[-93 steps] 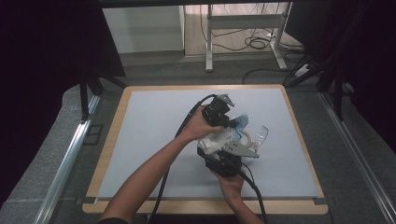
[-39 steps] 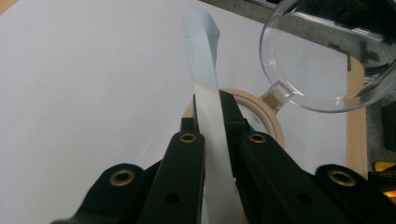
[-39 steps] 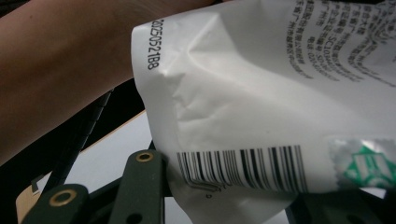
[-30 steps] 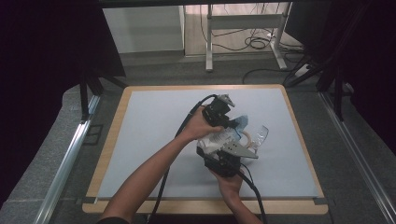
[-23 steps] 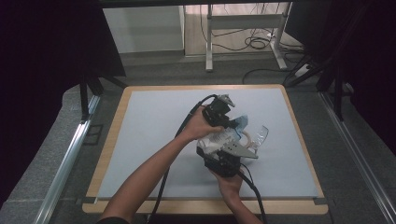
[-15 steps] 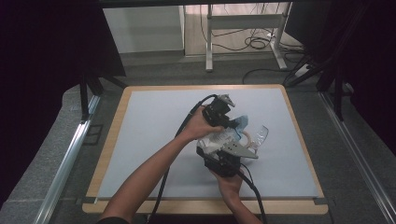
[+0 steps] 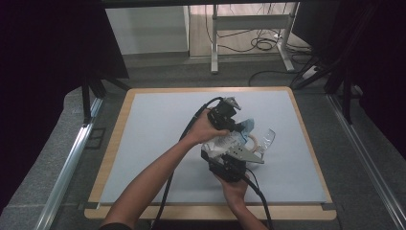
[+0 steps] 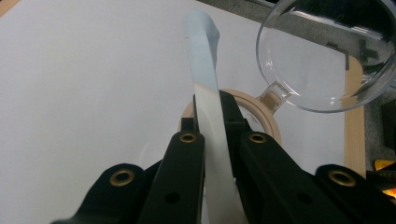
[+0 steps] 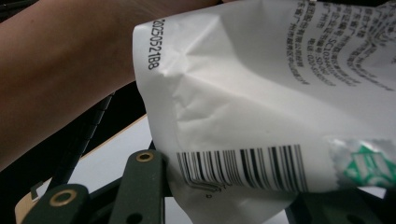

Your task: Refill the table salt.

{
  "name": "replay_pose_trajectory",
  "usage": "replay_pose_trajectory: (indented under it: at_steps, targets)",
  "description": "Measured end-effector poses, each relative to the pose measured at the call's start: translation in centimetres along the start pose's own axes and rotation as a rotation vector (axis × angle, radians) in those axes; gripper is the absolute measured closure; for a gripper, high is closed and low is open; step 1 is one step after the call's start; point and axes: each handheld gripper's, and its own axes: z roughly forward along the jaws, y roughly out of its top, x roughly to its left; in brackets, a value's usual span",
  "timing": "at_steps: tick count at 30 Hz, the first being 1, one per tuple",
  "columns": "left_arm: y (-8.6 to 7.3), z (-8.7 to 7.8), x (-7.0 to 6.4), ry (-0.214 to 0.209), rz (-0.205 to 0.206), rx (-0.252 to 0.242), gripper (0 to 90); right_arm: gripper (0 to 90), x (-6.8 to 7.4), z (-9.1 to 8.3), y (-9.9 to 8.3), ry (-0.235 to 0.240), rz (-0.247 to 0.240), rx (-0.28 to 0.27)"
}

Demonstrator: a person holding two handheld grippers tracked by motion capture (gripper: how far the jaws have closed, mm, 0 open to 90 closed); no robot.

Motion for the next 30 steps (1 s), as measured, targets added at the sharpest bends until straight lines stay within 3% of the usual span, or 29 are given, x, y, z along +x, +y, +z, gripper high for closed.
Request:
replay_pose_trajectory:
  at_steps: [30]
  targets:
    - [0.11, 0.21, 0.02, 0.001, 0.001, 0.007, 89.5, 61.8, -0.08, 0.12, -0.03, -0.003, 0.006, -0.009]
